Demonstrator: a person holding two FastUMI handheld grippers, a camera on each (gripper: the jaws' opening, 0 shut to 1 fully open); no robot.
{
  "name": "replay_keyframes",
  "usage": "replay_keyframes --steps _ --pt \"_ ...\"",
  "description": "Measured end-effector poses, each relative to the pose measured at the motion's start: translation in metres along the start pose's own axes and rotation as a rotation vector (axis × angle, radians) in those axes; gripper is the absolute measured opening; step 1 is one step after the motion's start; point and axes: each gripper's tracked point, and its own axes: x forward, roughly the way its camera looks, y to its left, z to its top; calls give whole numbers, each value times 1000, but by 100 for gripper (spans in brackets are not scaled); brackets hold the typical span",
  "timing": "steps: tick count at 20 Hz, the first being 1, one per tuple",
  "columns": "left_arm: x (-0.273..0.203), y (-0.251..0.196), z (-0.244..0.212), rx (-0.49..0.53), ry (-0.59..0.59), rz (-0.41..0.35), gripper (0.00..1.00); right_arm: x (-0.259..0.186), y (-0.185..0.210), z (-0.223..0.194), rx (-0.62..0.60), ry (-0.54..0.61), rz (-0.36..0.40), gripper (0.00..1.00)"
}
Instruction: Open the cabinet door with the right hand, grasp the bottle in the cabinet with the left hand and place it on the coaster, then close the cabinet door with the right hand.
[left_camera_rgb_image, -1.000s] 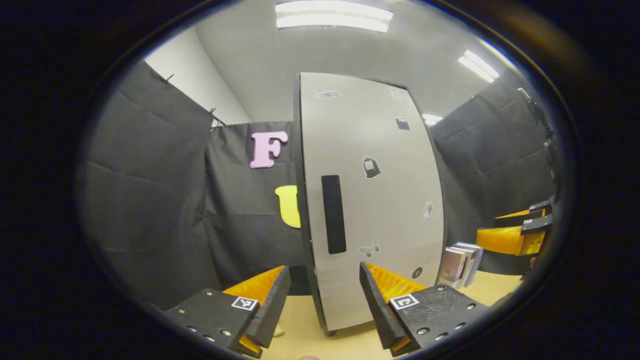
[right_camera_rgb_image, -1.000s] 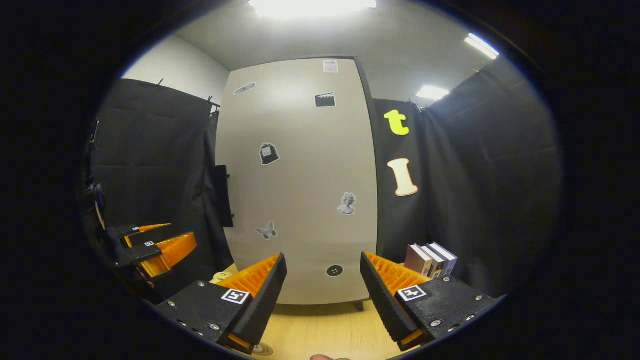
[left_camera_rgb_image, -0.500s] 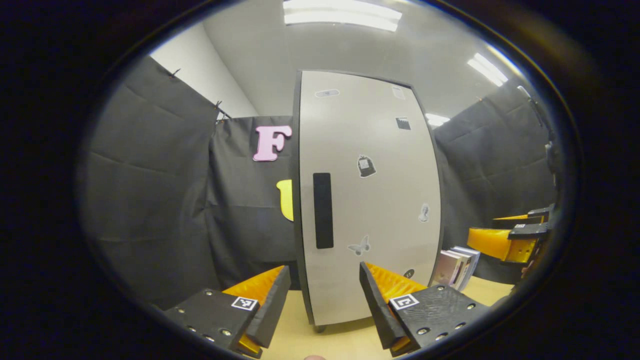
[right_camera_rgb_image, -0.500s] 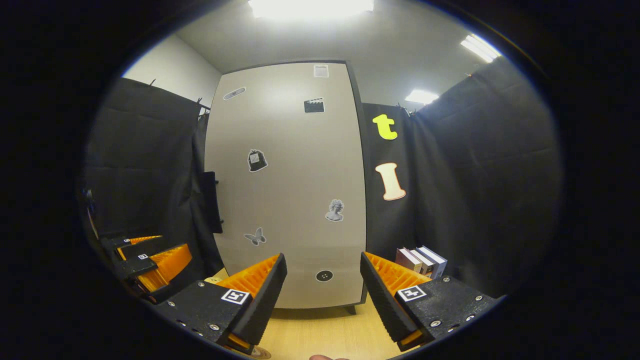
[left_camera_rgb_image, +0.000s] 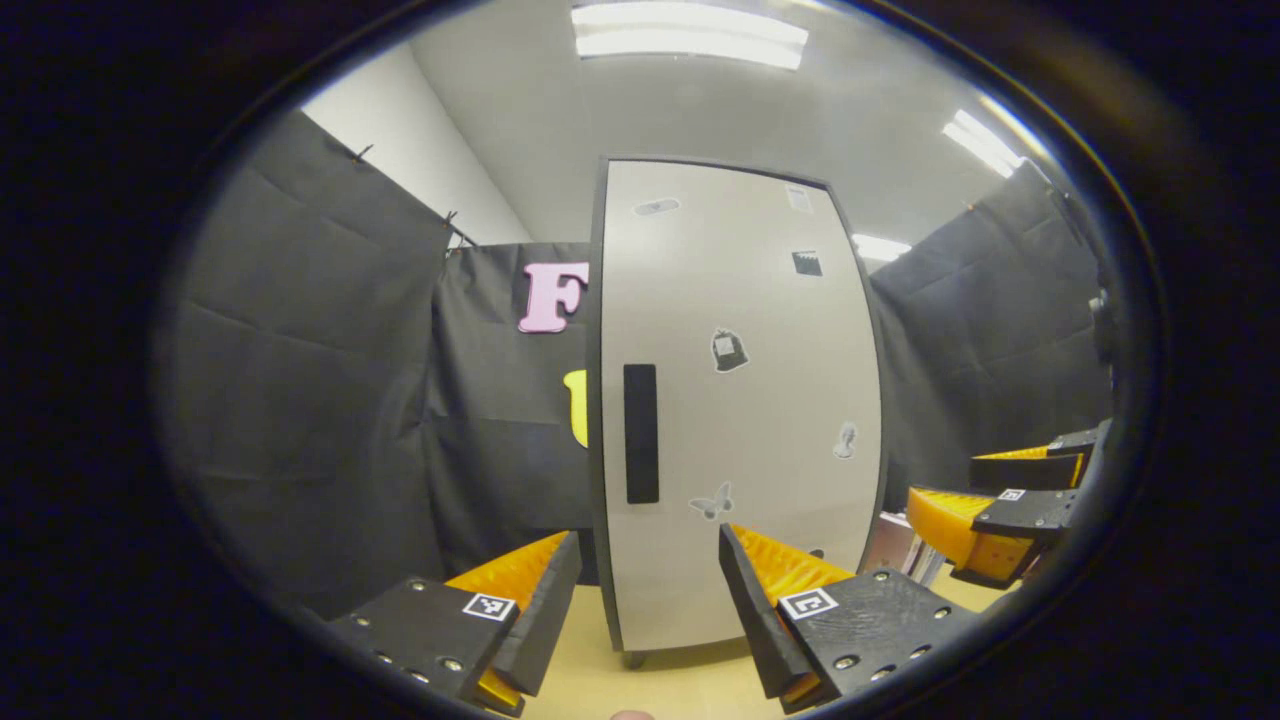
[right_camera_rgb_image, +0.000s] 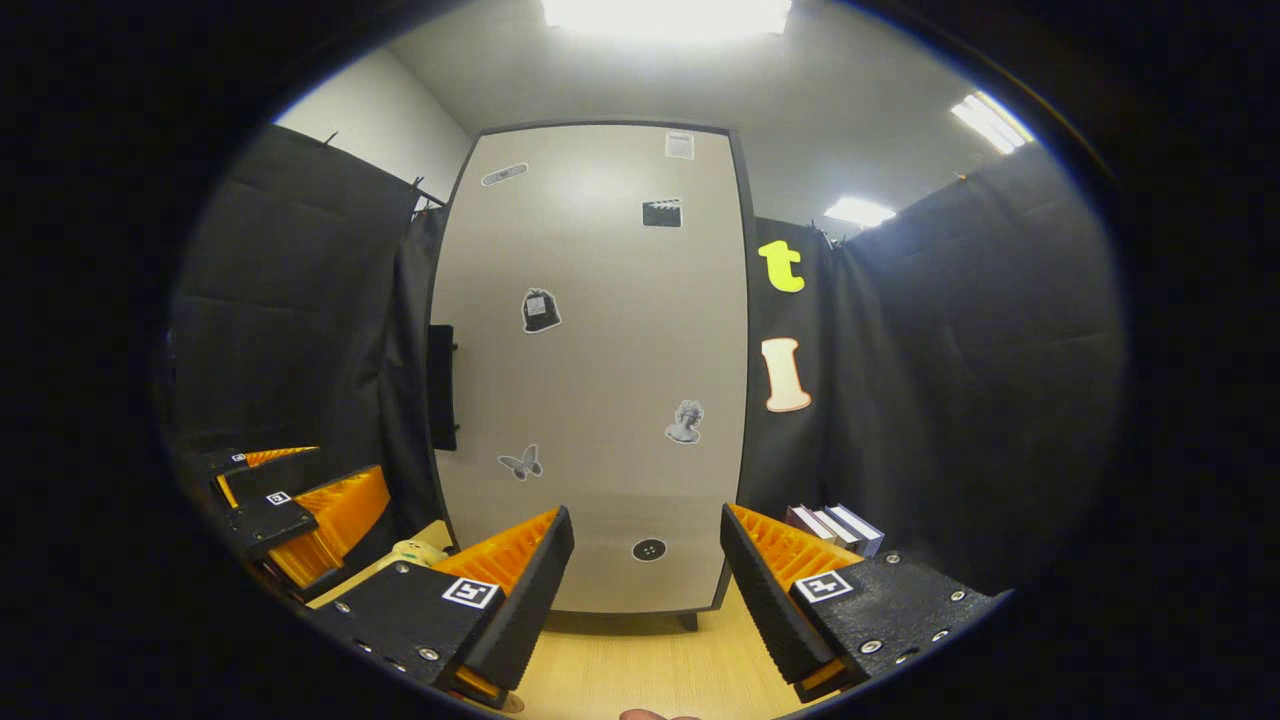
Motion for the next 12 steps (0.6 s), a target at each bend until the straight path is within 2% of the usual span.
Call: replay_keyframes --steps 2,3,4,11,12 --pt "-2 -2 1 8 2 -6 80 -1 2 0 -2 -1 7 92" --pt "-1 -2 1 9 1 -9 80 0 3 -1 -1 1 10 87" --pt "-1 -1 1 12 6 -8 80 0 3 -1 5 2 13 92" --pt "-3 -1 2 18 1 -14 80 1 5 0 26 3 29 92" --pt "-3 -2 3 21 0 -20 85 1 4 1 26 3 28 92"
